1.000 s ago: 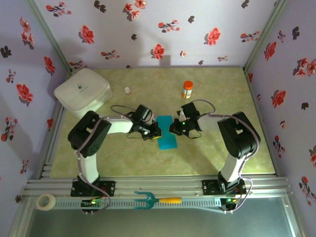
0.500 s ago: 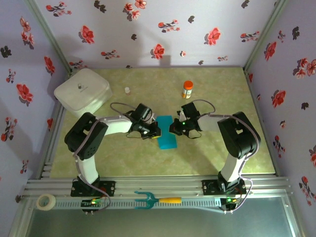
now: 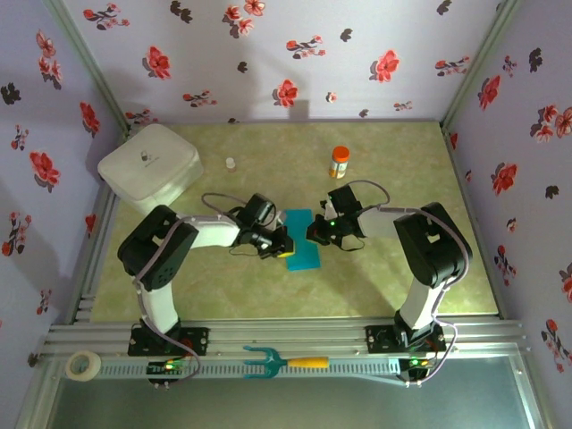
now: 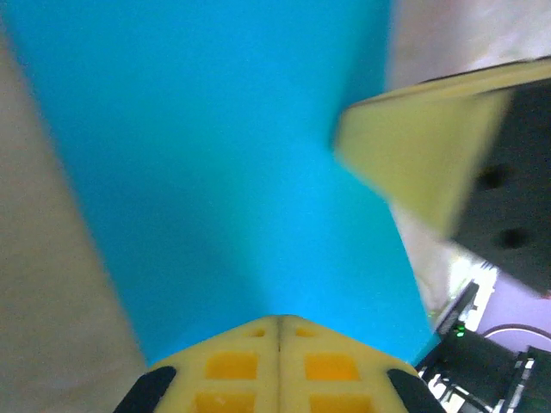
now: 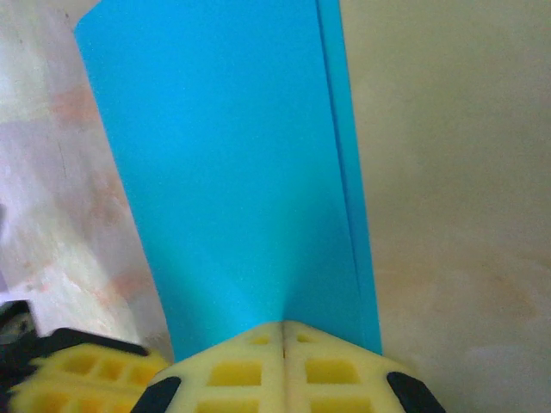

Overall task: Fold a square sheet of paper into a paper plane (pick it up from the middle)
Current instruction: First fold the square sheet of paper in half at the center of the table.

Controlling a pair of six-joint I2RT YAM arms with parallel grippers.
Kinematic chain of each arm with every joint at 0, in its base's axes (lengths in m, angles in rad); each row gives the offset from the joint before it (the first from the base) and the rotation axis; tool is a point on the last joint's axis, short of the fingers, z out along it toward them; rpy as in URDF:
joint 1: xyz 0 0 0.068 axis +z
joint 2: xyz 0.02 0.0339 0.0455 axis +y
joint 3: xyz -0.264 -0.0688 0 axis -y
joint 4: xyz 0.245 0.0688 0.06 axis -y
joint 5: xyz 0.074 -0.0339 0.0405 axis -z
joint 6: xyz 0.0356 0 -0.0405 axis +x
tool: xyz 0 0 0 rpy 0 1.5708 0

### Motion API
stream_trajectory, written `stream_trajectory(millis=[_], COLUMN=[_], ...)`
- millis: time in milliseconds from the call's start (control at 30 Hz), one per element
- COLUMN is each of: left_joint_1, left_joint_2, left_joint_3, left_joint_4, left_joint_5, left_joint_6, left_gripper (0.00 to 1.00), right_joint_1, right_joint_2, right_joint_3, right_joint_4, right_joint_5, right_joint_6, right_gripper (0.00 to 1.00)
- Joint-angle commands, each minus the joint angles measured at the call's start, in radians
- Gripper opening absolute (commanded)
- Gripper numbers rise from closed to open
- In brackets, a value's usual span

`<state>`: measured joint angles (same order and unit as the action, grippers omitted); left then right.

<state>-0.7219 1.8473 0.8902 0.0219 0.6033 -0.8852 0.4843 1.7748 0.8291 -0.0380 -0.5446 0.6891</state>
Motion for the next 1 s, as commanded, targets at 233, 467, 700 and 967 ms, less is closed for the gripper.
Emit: stream_trajectory(millis=[233,467,700,967], left_joint_1=[-0.007,-0.031,-0.057,-0.060], left_joint_2=[-0.006,-0.103,-0.072,-0.024], left_joint_3=[-0.075,0.004,0.012,-0.069], left_joint_4=[-0.072,-0.120,-0.019,0.013], left_joint_5=[-0.083,-0.082,-0.019,-0.025], left_joint_6=[0.061,0.040,-0.010,-0.001], left_gripper=[0.00,0.00,0.00,0.00], right_joint_1=[-0.001,-0.002,-0.002,-0.004], right_joint_2=[0.035,0.034,0.035,0.040], right_joint_3=[-0.051,-0.051,-0.051,-0.053], right_joint_4=[-0.139,-0.146,-0.146,-0.142], right_joint_5=[0.130,0.134,0.133,0.130], right_joint_6=[-0.008,-0.010,-0.012,-0.012], right_gripper=[0.00,0.00,0.00,0.00])
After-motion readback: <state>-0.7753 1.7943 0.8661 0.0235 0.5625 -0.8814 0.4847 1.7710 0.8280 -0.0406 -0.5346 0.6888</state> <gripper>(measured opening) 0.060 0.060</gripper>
